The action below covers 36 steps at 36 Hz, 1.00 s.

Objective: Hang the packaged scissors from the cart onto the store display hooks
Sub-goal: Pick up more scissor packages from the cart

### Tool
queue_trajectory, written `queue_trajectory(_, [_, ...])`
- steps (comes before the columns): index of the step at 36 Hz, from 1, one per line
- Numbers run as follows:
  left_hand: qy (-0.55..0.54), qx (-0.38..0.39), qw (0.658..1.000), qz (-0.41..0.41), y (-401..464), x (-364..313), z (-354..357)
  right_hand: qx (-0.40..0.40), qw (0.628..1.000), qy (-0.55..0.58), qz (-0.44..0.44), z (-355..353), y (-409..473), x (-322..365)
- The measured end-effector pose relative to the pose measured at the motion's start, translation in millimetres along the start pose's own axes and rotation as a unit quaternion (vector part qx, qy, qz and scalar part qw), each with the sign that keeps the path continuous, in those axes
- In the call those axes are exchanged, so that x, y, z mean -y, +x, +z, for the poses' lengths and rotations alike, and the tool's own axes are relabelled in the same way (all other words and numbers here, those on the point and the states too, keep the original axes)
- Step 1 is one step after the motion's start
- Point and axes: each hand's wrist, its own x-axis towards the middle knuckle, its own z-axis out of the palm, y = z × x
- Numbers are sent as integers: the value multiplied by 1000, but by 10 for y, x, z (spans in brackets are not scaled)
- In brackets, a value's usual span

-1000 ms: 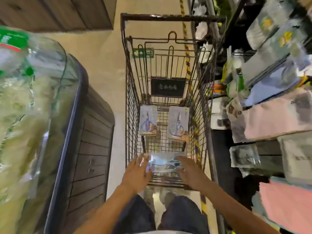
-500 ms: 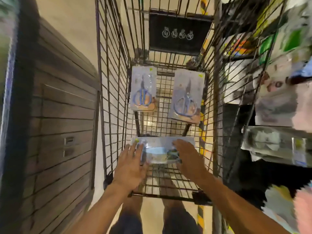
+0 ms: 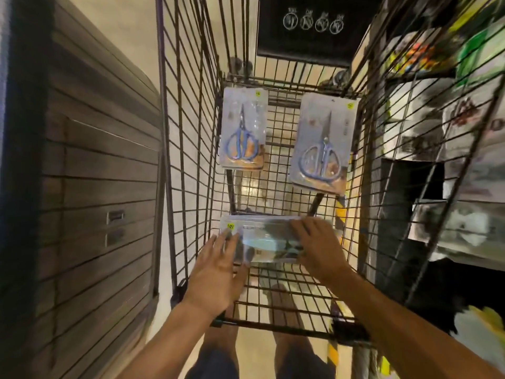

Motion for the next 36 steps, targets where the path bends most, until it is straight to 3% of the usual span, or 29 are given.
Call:
queue_trajectory(7, [-33, 12, 999, -6, -29, 9, -41, -27, 998, 58, 13, -252, -90, -21])
queue_trajectory(11, [-116, -38, 993, -1, -16, 13, -37, -51, 986, 143, 73, -339, -167, 23])
queue_trajectory(17, [-378, -66, 923, -11, 19, -335, -291, -122, 896, 398, 157, -431, -272, 313])
queue_trajectory(21, [-470, -102, 877, -22, 61, -585, -425, -136, 851, 473, 181, -477, -302, 580])
queue_trajectory(26, [-555, -144, 819, -10, 190, -671, -484, -124, 786, 587, 149, -557, -266, 816])
queue_trajectory(31, [-534, -168, 828, -3, 279, -505, -568, -59, 774, 621, 113, -666, -366, 824])
queue_trajectory(36, [-525, -164, 835, 9, 230, -373, -610, -55, 832, 538, 125, -539, -346, 522])
